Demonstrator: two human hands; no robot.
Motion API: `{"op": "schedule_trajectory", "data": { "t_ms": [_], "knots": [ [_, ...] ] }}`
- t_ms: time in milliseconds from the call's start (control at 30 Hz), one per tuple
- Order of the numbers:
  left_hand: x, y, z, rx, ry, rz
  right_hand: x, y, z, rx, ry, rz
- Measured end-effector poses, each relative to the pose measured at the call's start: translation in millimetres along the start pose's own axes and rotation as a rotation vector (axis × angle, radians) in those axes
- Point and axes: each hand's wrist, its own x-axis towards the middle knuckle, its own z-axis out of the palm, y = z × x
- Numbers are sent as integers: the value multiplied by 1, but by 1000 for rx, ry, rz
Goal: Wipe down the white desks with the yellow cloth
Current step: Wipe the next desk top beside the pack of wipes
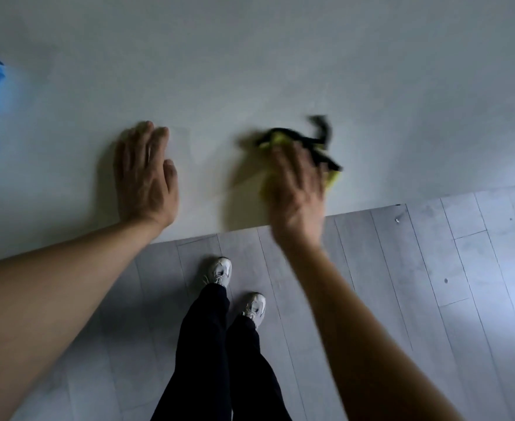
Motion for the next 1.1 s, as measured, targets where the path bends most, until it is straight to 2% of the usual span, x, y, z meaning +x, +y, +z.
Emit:
{"op": "schedule_trajectory", "data": {
  "t_ms": [100,167,233,267,333,433,533,600,700,800,900,933,1000,1100],
  "knots": [
    [1,0,2,14,-1,-11,14,65,-31,-111,124,239],
    [1,1,4,20,4,-19,21,72,-34,-159,156,395],
    [-1,2,4,28,11,-19,25,53,-21,-170,190,460],
    [-1,2,4,29,13,-19,26,36,-9,-141,186,408],
    [-1,3,5,24,16,-22,27,-11,18,-45,125,181],
    [0,-3,6,-3,14,-22,29,-87,48,35,-55,-152],
    [1,-5,4,-15,11,3,42,-92,53,16,-154,-314],
    [0,-2,2,-10,7,-1,54,-54,42,51,-75,-262],
    [0,2,1,18,6,-9,82,25,17,-19,132,29],
    [2,3,3,32,-3,-22,104,84,-14,-118,139,253],
    [0,3,5,41,-17,-40,115,80,-9,-149,171,372],
    [0,3,4,41,-17,-41,116,65,0,-161,208,364],
    [0,4,3,48,-9,-35,113,20,24,-125,241,216],
    [2,4,1,39,-2,-39,97,-58,57,2,79,-111]
  ]
}}
